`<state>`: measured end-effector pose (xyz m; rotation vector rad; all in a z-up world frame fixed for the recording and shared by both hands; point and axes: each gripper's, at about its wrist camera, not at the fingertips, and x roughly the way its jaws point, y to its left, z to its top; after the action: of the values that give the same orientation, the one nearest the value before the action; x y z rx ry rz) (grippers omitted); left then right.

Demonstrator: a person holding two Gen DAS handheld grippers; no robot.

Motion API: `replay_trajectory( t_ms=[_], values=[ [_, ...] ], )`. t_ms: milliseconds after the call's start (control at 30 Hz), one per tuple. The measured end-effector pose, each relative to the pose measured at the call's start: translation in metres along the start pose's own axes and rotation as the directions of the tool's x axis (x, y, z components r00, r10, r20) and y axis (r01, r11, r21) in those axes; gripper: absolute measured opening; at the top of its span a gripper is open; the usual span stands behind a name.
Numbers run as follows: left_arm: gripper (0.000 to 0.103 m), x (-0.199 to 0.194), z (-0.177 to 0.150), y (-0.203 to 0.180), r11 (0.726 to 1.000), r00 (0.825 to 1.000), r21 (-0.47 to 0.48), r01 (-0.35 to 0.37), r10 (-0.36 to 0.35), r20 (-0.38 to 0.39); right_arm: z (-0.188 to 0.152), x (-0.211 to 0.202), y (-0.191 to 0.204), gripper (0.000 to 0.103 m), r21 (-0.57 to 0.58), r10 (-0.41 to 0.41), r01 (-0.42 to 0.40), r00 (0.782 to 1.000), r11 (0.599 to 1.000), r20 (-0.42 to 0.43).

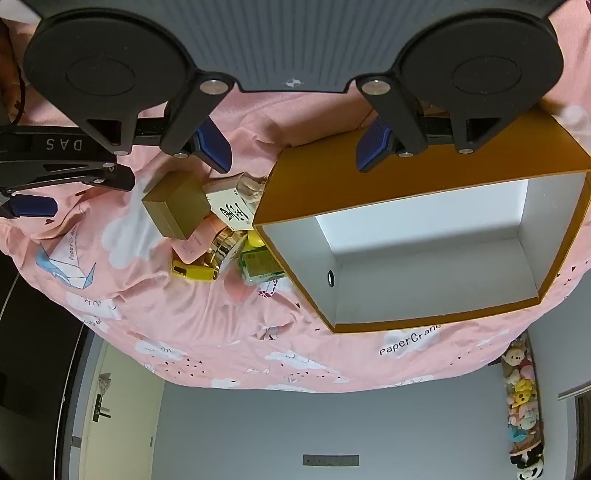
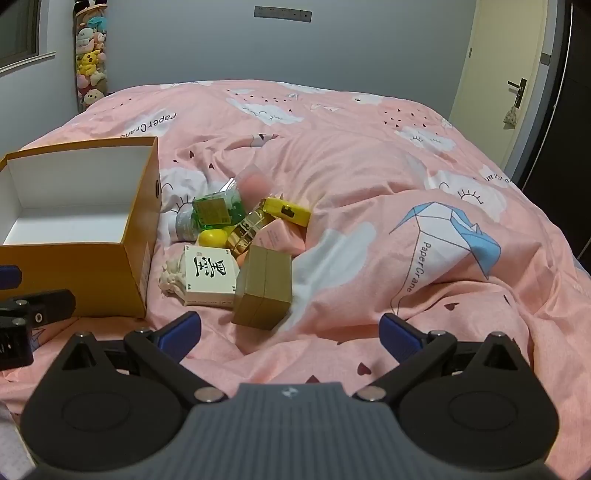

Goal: Organize rigid objects

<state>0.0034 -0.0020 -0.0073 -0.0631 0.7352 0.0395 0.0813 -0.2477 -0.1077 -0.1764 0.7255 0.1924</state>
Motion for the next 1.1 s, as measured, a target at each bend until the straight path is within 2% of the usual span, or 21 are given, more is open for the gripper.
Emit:
replay_trajectory(
  t_ms=[1100],
  values=[
    [0.090,0.0015,-0.0012,0.0003,1.000,1.000,0.000,0.000,0.000,-0.006,0.0001,0.0023,-0.0027,0.100,0.007,0.001,-0.001,1.000,1.000,-0.015]
  ],
)
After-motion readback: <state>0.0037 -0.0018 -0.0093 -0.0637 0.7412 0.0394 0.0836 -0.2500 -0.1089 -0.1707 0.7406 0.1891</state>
